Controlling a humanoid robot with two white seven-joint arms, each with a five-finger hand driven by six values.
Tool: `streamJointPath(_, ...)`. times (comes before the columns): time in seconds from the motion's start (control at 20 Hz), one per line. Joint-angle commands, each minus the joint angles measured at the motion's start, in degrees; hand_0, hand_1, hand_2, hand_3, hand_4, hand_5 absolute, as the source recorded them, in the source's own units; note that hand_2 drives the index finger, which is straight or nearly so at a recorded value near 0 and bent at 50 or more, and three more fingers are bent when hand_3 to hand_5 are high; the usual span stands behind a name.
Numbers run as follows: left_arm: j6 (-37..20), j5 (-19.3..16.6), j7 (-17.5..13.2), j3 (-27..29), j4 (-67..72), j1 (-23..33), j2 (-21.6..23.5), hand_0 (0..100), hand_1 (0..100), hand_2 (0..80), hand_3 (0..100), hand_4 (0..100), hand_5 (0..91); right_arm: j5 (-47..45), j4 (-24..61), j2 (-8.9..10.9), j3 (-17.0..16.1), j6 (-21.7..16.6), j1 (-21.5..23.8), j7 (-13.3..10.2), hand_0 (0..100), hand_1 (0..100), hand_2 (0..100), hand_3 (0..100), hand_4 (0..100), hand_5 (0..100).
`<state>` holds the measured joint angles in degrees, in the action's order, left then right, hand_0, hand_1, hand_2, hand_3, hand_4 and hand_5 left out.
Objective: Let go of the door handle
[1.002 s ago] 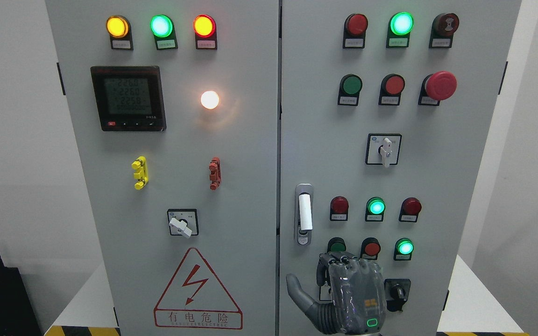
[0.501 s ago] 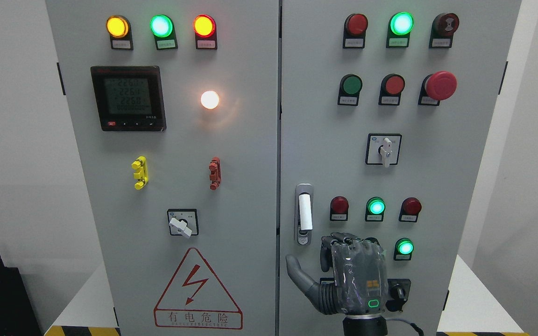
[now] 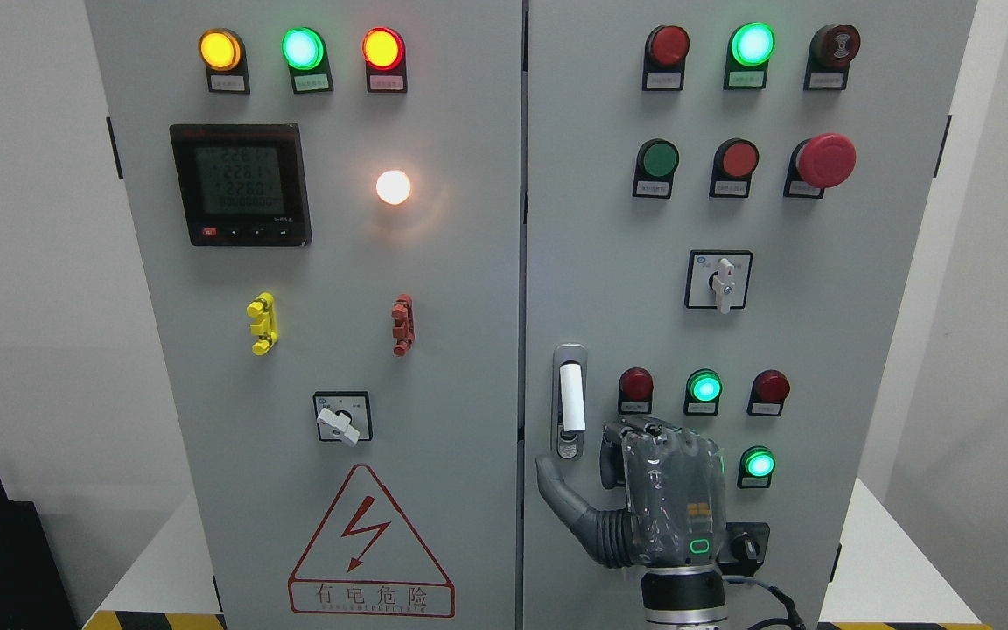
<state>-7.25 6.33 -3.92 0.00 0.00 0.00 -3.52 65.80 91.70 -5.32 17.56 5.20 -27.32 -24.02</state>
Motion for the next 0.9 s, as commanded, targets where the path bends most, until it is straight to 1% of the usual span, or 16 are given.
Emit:
streamJointPath(0.0, 0.0, 0.0, 0.0, -0.6, -0.5, -1.8, 0.0, 12, 39, 0.0, 0, 0, 0.0, -0.1, 0.1, -0.21, 0.0, 0.1, -1.0, 0.0, 16, 44, 97, 100, 100, 100)
streamJointPath(0.25, 0.0, 0.0, 0.0, -0.6, -0.5, -1.8, 0.0, 12, 39, 0.0, 0, 0, 0.0, -0.1, 0.0, -0.21, 0.2, 0.3, -1.4, 0.0, 18, 45, 97, 100, 100, 100)
streamJointPath(0.4, 0.0, 0.0, 0.0, -0.6, -0.5, -1.8, 0.0, 12, 39, 0.0, 0, 0, 0.0, -0.1, 0.0, -0.21, 0.5, 1.3, -1.6, 0.0, 19, 46, 97, 100, 100, 100)
streamJointPath(0.85, 0.0, 0.0, 0.1, -0.6, -0.5, -1.8, 0.0, 12, 39, 0.0, 0, 0, 0.0, -0.1, -0.2, -0.21, 0.8, 1.2, -1.8, 0.0, 21, 48, 96, 100, 100, 100)
